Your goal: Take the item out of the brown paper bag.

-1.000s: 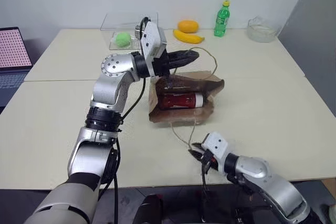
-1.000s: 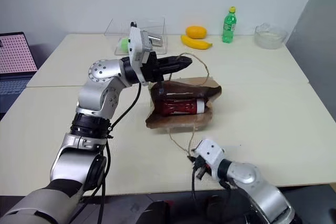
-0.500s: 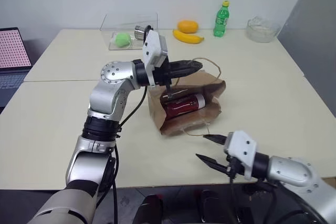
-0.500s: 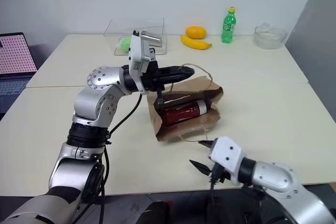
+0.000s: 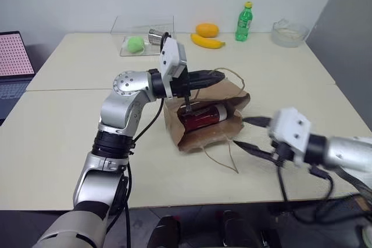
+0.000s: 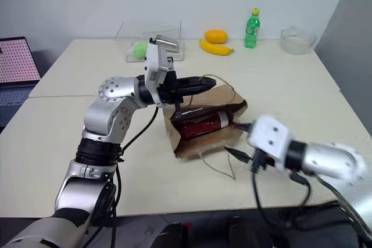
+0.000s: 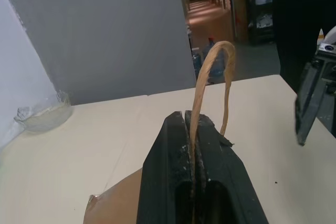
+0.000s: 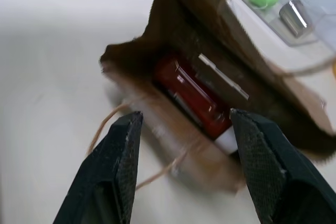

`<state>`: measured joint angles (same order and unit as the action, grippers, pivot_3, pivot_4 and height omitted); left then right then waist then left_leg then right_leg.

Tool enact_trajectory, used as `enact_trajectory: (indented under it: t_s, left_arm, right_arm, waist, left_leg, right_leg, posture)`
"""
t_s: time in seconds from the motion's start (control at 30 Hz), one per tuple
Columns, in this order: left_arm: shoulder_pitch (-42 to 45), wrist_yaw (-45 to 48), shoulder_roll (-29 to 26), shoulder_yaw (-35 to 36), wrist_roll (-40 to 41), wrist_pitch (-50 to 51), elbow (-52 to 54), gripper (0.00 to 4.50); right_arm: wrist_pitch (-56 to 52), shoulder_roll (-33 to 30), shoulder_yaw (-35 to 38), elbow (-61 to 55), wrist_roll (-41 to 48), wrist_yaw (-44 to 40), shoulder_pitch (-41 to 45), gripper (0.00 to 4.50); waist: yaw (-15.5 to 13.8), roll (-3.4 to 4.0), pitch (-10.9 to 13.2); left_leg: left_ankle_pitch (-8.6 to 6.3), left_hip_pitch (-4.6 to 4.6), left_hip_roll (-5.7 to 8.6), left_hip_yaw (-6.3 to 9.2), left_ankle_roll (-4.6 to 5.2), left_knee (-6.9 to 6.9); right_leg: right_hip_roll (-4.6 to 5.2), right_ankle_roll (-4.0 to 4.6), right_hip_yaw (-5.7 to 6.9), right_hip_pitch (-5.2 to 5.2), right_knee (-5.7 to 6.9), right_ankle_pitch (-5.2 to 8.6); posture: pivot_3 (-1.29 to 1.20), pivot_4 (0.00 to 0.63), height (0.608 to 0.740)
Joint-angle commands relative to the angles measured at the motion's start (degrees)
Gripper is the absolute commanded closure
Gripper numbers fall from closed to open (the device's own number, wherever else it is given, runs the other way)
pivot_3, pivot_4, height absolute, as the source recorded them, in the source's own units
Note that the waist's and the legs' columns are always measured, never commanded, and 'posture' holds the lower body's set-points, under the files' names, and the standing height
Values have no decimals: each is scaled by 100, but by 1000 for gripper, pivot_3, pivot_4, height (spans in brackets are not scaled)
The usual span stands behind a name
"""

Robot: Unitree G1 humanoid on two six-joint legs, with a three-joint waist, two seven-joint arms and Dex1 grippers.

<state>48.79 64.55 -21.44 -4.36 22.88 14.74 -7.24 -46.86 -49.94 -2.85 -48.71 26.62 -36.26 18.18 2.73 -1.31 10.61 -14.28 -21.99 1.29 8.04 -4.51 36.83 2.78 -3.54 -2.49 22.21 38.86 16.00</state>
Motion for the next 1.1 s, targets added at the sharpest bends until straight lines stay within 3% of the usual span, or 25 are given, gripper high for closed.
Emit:
enact_trajectory:
  t_s: [0.03, 0.17, 0.27, 0.37, 0.4, 0.63, 0.83, 1.1]
  left_arm:
    - [121, -11, 0, 85, 102, -41, 147, 4500]
    - [120, -33, 2, 108, 112, -35, 151, 4500]
    - [80, -62, 13, 111, 97, -62, 168, 4500]
    - [62, -102, 15, 128, 96, -61, 194, 4500]
    - [64, -109, 16, 135, 91, -71, 186, 4500]
    - [84, -166, 25, 152, 87, -110, 149, 4500]
    - [74, -206, 33, 156, 81, -140, 125, 4500]
    - [59, -228, 62, 151, 72, -176, 97, 4500]
  right_arm:
    - [28, 169, -883, 762, -852, 306, 638, 1758]
    - [95, 331, -1567, 1321, -1319, 142, 1108, 1758]
    - [224, 515, -1895, 1602, -1618, 75, 1374, 1158]
    - [520, 604, -2414, 1892, -2247, 47, 1665, 125]
    - [590, 702, -2548, 2008, -2425, 82, 1764, 29]
    - [1211, 1222, -3435, 3135, -3989, 195, 2494, 29]
    - [1554, 1256, -4250, 3657, -5355, -435, 2853, 29]
    - [1820, 1760, -4208, 4362, -5779, -895, 2914, 29]
  waist:
    - [-15, 0, 0]
    - [-51, 0, 0]
    - [-67, 0, 0]
    - [-67, 0, 1]
    - [-66, 0, 1]
    - [-33, 1, 1]
    - [-20, 1, 1]
    - [18, 1, 1]
  left_leg:
    - [0, -5, 3, 1, 0, 0]
    - [-3, -13, 11, 0, 2, -1]
    - [-4, -13, 10, 1, 5, -3]
    - [-5, -12, 10, -1, 5, -1]
    - [-5, -12, 10, -1, 5, 0]
    - [-4, -10, 10, 0, 5, 1]
    - [-4, -10, 11, 0, 4, 0]
    - [-4, -9, 10, 1, 4, 0]
  right_leg:
    - [4, 0, 1, 4, -1, 0]
    - [14, 0, 2, 11, -4, 0]
    - [14, 0, 4, 11, -5, 0]
    - [14, -1, 3, 12, -3, 0]
    - [14, -1, 3, 12, -2, 0]
    - [14, -1, 4, 13, 1, 0]
    - [14, 0, 3, 14, 0, 0]
    - [14, 0, 4, 14, 2, 0]
  posture:
    - [0, 150, 740]
    - [0, 150, 740]
    - [0, 150, 740]
    - [0, 150, 740]
    - [0, 150, 740]
    - [0, 150, 740]
    - [0, 150, 740]
    - [0, 150, 740]
